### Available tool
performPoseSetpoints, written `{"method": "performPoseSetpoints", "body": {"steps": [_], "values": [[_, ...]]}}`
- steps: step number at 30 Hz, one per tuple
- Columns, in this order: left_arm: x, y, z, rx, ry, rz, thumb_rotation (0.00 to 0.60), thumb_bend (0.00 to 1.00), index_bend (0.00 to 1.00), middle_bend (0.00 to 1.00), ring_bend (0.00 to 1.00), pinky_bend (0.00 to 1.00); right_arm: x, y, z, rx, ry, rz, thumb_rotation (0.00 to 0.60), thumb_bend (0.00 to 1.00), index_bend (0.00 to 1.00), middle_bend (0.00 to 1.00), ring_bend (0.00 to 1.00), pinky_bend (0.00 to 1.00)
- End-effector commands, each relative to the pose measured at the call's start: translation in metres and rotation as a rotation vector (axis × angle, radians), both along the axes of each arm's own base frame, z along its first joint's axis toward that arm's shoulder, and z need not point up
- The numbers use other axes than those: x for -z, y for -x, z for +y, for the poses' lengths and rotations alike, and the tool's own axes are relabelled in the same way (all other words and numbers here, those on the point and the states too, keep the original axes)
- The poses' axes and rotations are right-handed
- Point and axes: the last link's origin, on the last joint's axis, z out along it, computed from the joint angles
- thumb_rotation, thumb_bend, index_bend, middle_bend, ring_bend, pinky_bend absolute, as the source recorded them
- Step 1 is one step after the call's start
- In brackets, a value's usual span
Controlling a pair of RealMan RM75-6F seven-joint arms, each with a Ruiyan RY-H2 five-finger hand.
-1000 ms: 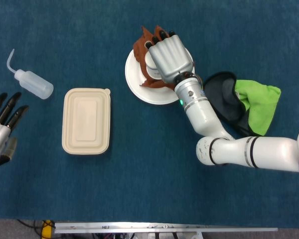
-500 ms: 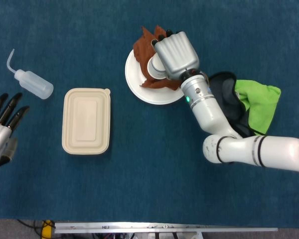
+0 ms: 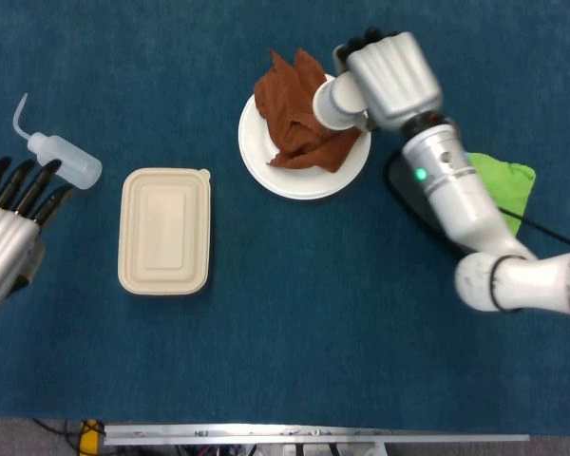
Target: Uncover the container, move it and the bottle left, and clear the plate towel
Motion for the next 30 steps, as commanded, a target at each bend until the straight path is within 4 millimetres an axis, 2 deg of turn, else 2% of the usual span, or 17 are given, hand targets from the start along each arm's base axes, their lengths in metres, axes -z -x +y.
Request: {"method": "performPoseSetpoints", "body": {"steps": [1, 6, 12, 21, 30], "values": [[0.007, -0.001, 0.014, 0.008, 0.02, -0.01, 0.599, 0.56, 0.11, 0.0, 0.0, 0.02, -0.027, 0.019, 0.006, 0.022, 0.014, -0.021, 0.6, 0.12, 0.47, 0.41, 0.29, 0.46], [0.024, -0.012, 0.036, 0.046, 0.068, -0.029, 0.599, 0.53, 0.08, 0.0, 0.0, 0.02, -0.06, 0.036, 0.017, 0.036, 0.032, -0.047, 0.6, 0.12, 0.47, 0.41, 0.29, 0.46], [0.047, -0.037, 0.061, 0.099, 0.139, -0.071, 0.599, 0.47, 0.03, 0.0, 0.0, 0.02, -0.09, 0.049, 0.028, 0.044, 0.039, -0.097, 0.6, 0.12, 0.47, 0.41, 0.29, 0.46], [0.088, -0.072, 0.091, 0.142, 0.242, -0.097, 0.598, 0.44, 0.01, 0.0, 0.0, 0.02, -0.116, 0.058, 0.045, 0.038, 0.021, -0.156, 0.6, 0.12, 0.47, 0.41, 0.29, 0.46], [0.118, -0.101, 0.124, 0.117, 0.25, -0.187, 0.572, 0.41, 0.0, 0.0, 0.0, 0.02, -0.127, 0.061, 0.054, 0.031, 0.014, -0.196, 0.6, 0.12, 0.47, 0.41, 0.29, 0.46]]}}
